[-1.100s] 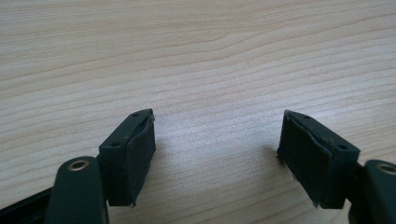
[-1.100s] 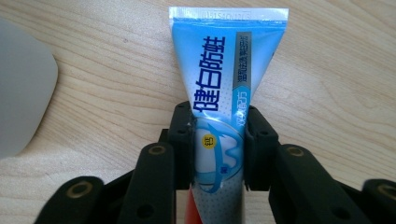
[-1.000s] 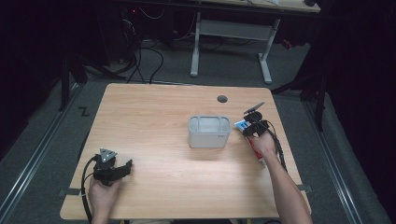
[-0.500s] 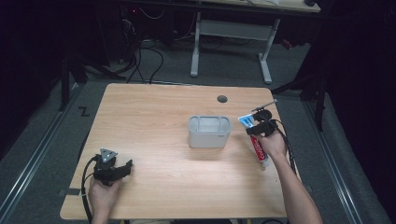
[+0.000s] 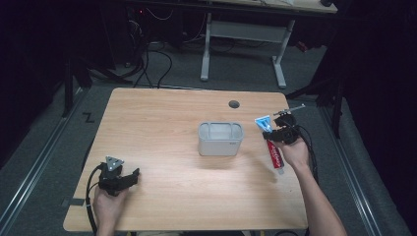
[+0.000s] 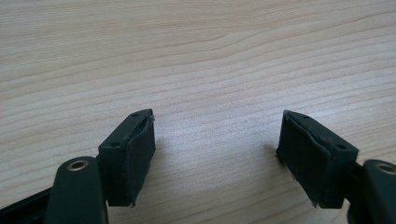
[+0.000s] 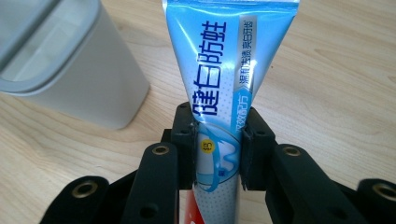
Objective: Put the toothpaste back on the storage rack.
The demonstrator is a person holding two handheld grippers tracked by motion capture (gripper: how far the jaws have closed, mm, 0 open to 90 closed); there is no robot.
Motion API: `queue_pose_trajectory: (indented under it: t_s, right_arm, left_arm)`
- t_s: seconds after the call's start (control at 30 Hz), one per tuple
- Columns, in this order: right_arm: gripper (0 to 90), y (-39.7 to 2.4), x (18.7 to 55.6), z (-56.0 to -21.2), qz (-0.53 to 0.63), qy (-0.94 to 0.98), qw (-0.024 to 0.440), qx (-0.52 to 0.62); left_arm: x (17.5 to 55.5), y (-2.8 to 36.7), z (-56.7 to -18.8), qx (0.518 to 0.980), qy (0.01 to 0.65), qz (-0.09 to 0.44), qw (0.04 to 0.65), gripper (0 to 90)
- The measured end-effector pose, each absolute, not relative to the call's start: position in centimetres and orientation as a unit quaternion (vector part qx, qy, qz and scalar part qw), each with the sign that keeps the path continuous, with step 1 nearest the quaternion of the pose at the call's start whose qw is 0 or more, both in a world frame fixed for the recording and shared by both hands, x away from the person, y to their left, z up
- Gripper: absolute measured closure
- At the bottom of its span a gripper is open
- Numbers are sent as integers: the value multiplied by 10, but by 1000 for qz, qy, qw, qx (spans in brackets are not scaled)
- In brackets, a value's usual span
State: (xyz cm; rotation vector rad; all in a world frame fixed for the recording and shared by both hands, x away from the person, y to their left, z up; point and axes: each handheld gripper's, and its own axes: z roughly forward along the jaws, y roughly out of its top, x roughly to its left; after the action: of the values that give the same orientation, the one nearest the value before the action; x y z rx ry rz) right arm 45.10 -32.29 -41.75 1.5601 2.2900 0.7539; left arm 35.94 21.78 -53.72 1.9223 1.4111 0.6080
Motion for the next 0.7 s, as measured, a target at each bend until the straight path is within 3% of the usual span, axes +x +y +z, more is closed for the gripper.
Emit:
queue_pose_trajectory:
  t_s: [0.7]
  right_arm:
    - [717,-309,426,-391,335,791,154,488]
  left_arm:
    - [359,218,-537,737,540,234,333,278]
